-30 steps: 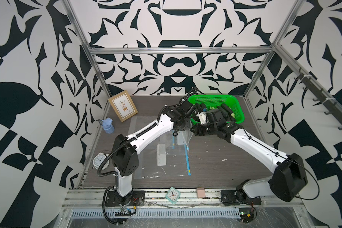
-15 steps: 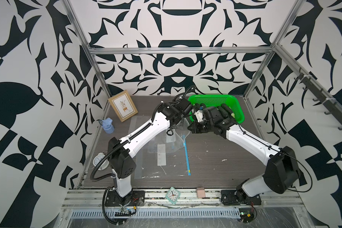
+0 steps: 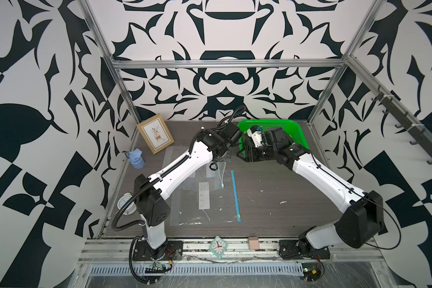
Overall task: Place the eggplant in a zip-top bag and seal the zipper
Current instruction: Open the zipper food storage bag, then pick up the eggplant from the basket.
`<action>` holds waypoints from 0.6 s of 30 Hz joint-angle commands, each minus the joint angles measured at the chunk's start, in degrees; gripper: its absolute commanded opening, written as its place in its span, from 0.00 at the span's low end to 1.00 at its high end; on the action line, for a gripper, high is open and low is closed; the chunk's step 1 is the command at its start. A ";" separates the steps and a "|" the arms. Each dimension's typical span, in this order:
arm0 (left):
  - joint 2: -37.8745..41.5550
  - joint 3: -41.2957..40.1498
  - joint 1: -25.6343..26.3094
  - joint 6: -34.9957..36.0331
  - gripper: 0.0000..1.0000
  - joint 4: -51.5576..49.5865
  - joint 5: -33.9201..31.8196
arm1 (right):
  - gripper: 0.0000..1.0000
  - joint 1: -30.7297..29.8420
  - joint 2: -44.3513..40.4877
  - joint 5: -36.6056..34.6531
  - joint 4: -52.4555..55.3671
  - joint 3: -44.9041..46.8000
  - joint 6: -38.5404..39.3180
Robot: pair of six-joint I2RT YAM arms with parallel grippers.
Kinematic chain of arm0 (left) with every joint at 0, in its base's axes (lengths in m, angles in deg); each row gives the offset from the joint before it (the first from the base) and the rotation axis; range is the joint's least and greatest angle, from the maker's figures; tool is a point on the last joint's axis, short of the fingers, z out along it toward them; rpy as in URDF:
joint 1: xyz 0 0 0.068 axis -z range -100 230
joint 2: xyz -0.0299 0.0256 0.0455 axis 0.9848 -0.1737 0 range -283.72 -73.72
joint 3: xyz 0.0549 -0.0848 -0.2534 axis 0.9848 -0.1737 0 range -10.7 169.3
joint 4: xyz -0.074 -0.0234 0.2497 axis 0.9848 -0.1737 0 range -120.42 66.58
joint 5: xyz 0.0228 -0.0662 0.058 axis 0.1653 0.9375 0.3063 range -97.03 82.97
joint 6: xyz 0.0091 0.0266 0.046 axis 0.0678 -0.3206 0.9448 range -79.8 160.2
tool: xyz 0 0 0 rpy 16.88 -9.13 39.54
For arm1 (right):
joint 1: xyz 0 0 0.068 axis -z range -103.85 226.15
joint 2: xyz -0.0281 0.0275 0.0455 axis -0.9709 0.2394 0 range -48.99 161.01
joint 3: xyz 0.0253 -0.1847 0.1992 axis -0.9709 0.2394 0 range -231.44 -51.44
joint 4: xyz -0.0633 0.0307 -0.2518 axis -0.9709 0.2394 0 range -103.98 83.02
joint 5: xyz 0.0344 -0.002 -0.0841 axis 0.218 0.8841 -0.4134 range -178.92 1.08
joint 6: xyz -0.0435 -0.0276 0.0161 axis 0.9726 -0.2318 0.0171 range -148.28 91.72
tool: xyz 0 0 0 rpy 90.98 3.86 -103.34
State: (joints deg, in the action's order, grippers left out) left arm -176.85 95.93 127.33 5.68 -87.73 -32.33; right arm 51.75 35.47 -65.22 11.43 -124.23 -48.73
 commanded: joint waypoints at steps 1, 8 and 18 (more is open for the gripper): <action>2.21 -1.46 -0.30 0.34 0.00 1.10 2.78 | 0.58 5.05 3.66 2.03 -0.98 -3.36 2.34; 4.31 -6.36 -1.44 0.35 0.00 6.48 7.81 | 0.45 8.97 17.99 -3.57 2.34 -15.06 7.46; 5.88 -12.03 -2.94 -0.83 0.00 12.71 14.22 | 0.34 9.22 37.90 -10.68 7.16 -35.79 8.10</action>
State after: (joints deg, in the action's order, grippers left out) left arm -172.19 84.48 124.71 5.77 -76.54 -20.57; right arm 61.06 72.30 -72.41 16.19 -155.40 -41.56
